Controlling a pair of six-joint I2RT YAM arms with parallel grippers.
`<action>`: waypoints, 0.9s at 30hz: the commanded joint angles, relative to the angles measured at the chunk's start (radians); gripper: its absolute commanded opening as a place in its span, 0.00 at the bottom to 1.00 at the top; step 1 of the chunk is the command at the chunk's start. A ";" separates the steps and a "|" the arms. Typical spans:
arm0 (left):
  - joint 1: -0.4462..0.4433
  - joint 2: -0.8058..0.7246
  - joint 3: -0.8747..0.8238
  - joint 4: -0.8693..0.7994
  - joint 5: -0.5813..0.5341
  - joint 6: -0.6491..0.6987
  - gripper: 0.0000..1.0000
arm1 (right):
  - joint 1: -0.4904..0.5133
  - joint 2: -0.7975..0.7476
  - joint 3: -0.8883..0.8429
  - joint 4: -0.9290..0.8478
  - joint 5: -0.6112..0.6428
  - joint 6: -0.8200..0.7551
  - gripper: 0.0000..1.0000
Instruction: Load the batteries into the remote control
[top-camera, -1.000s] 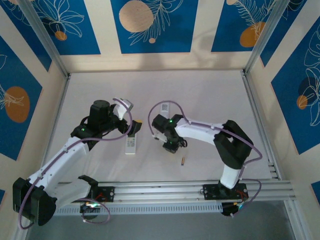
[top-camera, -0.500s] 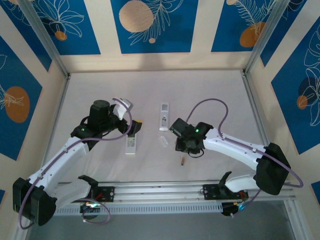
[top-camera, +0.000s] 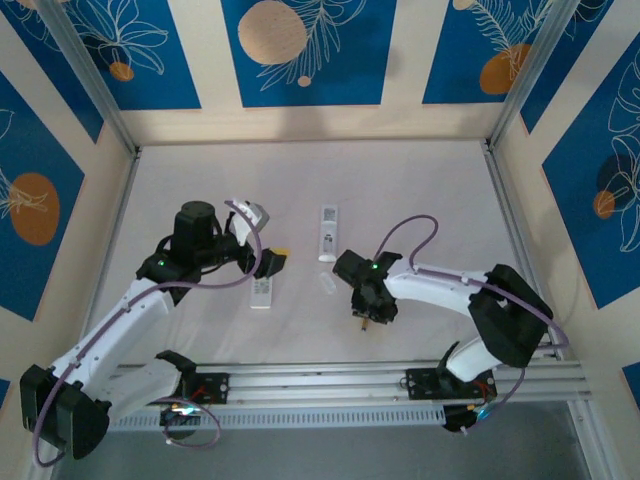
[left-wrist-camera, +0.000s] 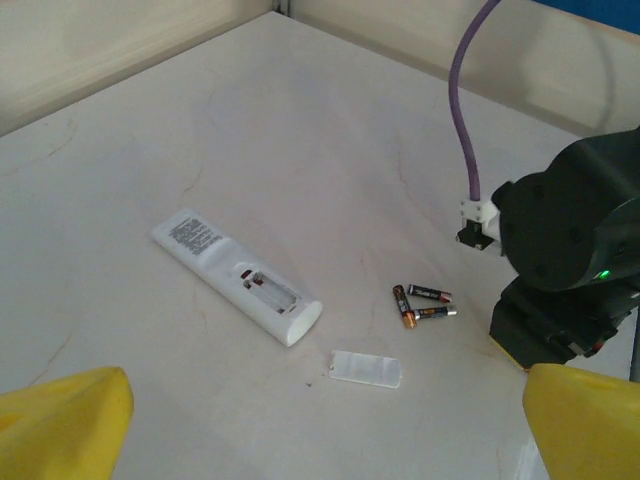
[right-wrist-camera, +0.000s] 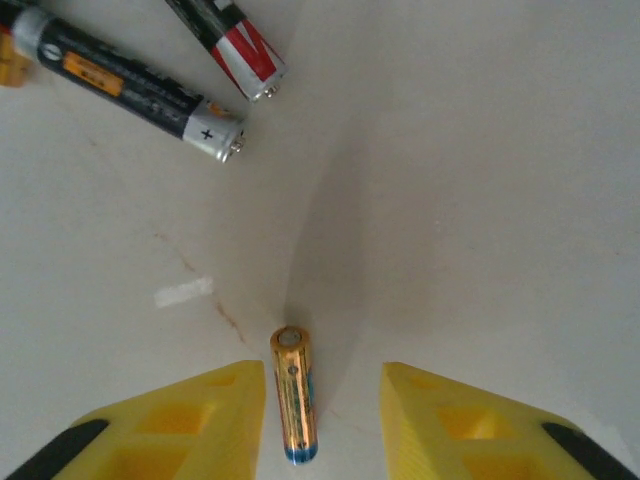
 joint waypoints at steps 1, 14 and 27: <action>-0.009 -0.018 -0.010 0.011 0.033 0.029 1.00 | 0.006 0.027 0.018 -0.003 -0.003 0.035 0.31; -0.009 -0.018 -0.012 0.016 0.013 0.025 1.00 | 0.008 0.037 -0.031 0.042 -0.020 0.086 0.23; -0.008 -0.017 -0.010 0.018 -0.004 0.023 1.00 | 0.035 -0.123 0.114 -0.024 0.170 -0.018 0.10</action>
